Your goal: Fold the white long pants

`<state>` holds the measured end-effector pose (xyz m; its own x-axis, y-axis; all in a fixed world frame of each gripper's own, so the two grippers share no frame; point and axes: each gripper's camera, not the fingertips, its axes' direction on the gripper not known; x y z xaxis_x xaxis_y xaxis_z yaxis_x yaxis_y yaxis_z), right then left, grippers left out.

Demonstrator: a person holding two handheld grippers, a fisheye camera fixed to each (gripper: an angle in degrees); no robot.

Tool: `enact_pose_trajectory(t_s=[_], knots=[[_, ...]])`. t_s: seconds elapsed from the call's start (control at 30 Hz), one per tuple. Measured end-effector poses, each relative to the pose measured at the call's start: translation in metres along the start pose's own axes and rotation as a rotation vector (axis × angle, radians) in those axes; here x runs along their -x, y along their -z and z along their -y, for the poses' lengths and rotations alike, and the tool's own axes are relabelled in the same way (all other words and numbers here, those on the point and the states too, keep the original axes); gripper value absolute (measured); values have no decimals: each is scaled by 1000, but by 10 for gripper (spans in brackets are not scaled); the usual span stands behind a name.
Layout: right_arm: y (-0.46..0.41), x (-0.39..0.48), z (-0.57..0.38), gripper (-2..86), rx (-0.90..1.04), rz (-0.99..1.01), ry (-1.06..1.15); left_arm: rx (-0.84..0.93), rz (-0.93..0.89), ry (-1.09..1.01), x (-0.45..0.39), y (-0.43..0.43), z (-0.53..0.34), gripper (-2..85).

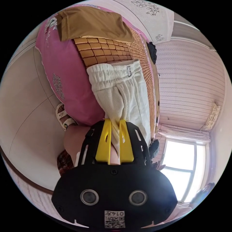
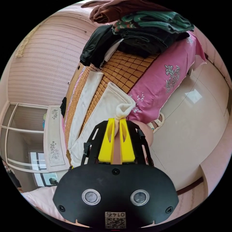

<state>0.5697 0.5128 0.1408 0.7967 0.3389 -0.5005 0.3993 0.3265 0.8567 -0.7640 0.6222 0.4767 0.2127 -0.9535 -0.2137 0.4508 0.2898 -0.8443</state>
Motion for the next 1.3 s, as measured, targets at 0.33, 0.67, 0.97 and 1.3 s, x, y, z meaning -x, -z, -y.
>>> enact_pose_trajectory(t_s=[0.33,0.67,0.97,1.3], knots=[[20,32,10,15,-54,-88,187,-47,113,-195,-29,36,-16,-2],[-25,208,162,27,-45,-181,551,-145,-10,-486,-140,48,28,7],[-116,229,217,122,11,-297,419,-224,-23,-286,-196,-42,115,103],[-145,129,169,112,-62,-201,100,-121,273,-156,-117,-78,84,172]])
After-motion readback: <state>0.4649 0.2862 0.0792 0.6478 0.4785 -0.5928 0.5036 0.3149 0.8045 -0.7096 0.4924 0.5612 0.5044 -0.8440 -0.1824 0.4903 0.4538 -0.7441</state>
